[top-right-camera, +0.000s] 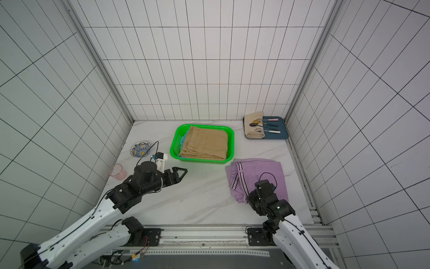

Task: Put the folded long pants in the basket
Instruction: Move the long pant to the center of the board, then pick up the long pant at the center of the board.

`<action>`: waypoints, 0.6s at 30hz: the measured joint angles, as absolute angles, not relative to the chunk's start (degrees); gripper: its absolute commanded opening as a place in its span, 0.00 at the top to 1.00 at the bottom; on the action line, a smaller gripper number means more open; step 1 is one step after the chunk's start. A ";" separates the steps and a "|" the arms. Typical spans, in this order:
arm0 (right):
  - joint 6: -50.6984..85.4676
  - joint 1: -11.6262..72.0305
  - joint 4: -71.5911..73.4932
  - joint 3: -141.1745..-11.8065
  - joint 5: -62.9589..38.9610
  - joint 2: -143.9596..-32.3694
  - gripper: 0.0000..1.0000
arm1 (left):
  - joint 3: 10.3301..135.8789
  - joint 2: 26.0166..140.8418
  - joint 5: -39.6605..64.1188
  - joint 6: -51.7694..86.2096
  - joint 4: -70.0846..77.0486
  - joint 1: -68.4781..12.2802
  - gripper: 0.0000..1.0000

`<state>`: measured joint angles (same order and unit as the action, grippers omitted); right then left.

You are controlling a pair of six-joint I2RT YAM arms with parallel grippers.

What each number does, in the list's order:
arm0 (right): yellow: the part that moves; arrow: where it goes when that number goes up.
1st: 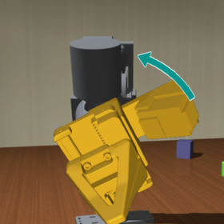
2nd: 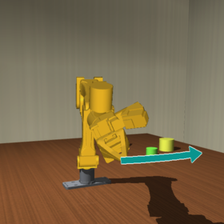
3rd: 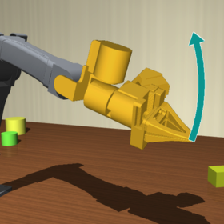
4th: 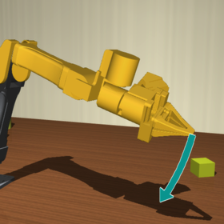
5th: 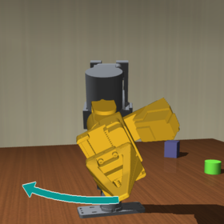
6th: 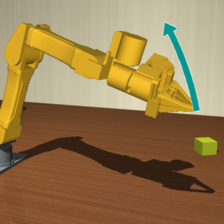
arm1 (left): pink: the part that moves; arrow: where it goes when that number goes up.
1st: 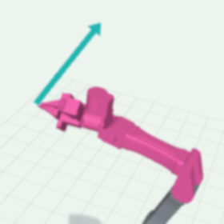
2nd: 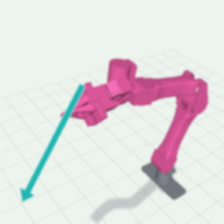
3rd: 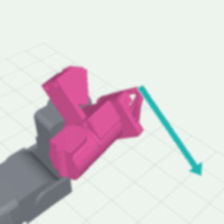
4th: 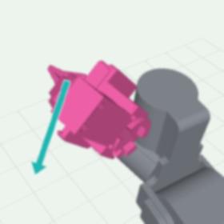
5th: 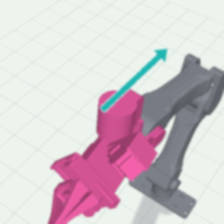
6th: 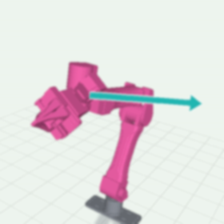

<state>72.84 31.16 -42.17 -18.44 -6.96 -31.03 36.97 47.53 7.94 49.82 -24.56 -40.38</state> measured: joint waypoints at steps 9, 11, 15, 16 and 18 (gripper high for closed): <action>81.25 44.31 -40.80 -16.27 -6.59 -32.27 1.00 | 30.74 56.73 5.34 56.21 -13.78 -51.70 0.15; 83.53 48.64 -39.03 -16.08 -5.76 -34.30 1.00 | 29.04 59.37 5.04 57.21 -10.90 -51.94 0.15; 87.55 56.82 -33.95 -16.16 -2.96 -39.09 1.00 | 26.04 62.85 4.49 58.33 -6.87 -51.99 0.14; 88.68 59.18 -32.40 -16.27 -2.04 -40.93 1.00 | 25.74 63.79 4.47 58.54 -6.24 -51.99 0.14; 90.45 63.09 -29.65 -17.02 -0.34 -44.51 1.00 | 25.58 65.41 4.51 58.74 -4.84 -51.99 0.14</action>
